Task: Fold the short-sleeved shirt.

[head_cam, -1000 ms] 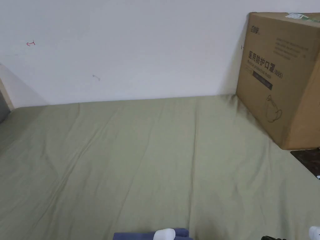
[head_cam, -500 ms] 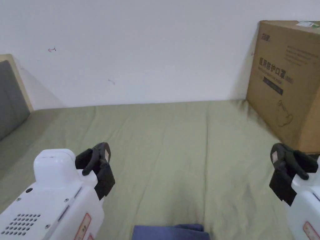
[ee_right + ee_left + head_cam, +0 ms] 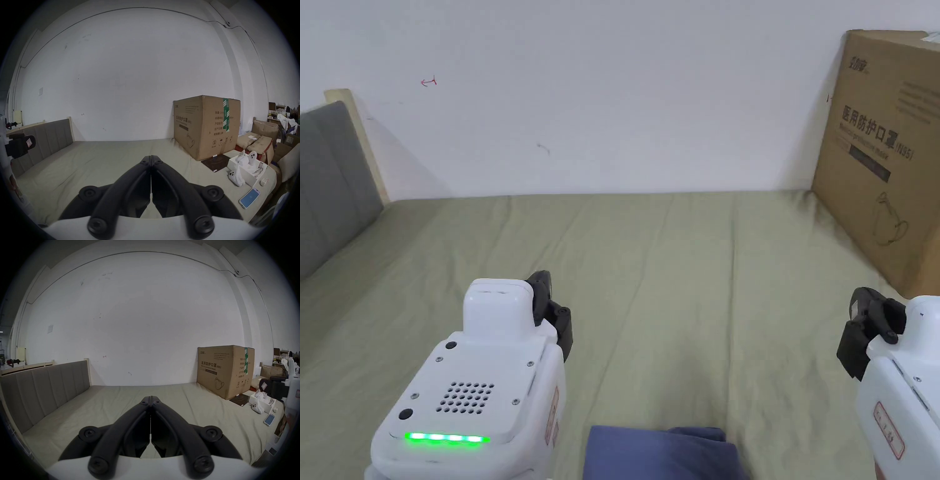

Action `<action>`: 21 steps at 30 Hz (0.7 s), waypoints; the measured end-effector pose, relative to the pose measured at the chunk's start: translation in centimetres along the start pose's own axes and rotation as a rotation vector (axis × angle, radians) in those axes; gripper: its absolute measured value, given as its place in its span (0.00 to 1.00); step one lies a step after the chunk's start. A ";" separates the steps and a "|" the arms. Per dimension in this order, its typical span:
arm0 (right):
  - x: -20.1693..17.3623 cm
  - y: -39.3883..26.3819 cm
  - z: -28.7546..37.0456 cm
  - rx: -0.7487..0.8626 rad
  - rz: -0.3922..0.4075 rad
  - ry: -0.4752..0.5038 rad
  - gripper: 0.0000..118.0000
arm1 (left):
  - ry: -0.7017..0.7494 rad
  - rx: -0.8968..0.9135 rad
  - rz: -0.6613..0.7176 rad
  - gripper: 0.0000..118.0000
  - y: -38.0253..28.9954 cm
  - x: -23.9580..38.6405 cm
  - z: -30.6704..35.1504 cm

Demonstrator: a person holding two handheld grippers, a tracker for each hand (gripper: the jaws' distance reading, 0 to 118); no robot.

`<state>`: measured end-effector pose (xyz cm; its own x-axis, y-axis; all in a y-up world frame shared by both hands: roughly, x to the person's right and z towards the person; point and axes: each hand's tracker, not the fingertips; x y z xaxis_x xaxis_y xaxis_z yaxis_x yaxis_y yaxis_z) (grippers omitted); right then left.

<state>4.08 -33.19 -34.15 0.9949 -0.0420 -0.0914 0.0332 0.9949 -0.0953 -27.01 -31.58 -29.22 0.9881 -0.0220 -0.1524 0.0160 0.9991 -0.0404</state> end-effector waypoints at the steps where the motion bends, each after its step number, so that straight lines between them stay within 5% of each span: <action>1: 0.2 0.3 -0.1 -0.011 0.000 0.010 0.00 | -0.009 -0.011 0.016 0.00 0.2 -0.2 -0.1; 3: 0.6 0.0 -1.0 -0.127 -0.066 0.142 0.00 | -0.040 -0.039 0.062 0.00 0.5 -1.2 0.0; 5: 0.9 -1.8 -3.2 -0.401 -0.183 0.366 0.00 | -0.022 -0.072 0.071 0.00 0.1 -2.2 0.4; 7: 0.4 -5.4 -5.6 -0.727 -0.282 0.450 0.00 | -0.008 -0.110 0.077 0.00 -0.7 -3.1 1.1; 10: -0.8 -12.1 -7.0 -1.009 -0.215 0.353 0.00 | 0.000 -0.164 0.067 0.00 -2.4 -4.1 2.0; 13: -1.5 -16.6 -7.2 -1.081 -0.167 0.350 0.00 | -0.020 -0.249 0.062 0.00 -3.9 -5.0 2.3; 16: -1.2 -19.6 -7.8 -1.154 -0.174 0.296 0.00 | -0.123 -0.379 0.203 0.01 -5.6 -7.0 1.4; 17: -0.8 -19.8 -7.8 -1.128 -0.232 0.315 0.00 | -0.173 -0.431 0.289 0.07 -6.4 -7.9 0.8; 19: -0.5 -19.6 -8.1 -1.132 -0.265 0.304 0.00 | -0.263 -0.548 0.476 0.47 -8.4 -9.9 -0.9; 21: -0.6 -19.4 -7.8 -1.129 -0.243 0.312 0.00 | -0.356 -0.659 0.669 0.59 -11.2 -12.0 -3.0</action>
<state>2.10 -53.19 -40.01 0.9031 -0.3933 -0.1722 -0.0402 0.3219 -0.9459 -39.48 -42.57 -29.88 0.7530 0.6565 -0.0440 -0.5407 0.5793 -0.6099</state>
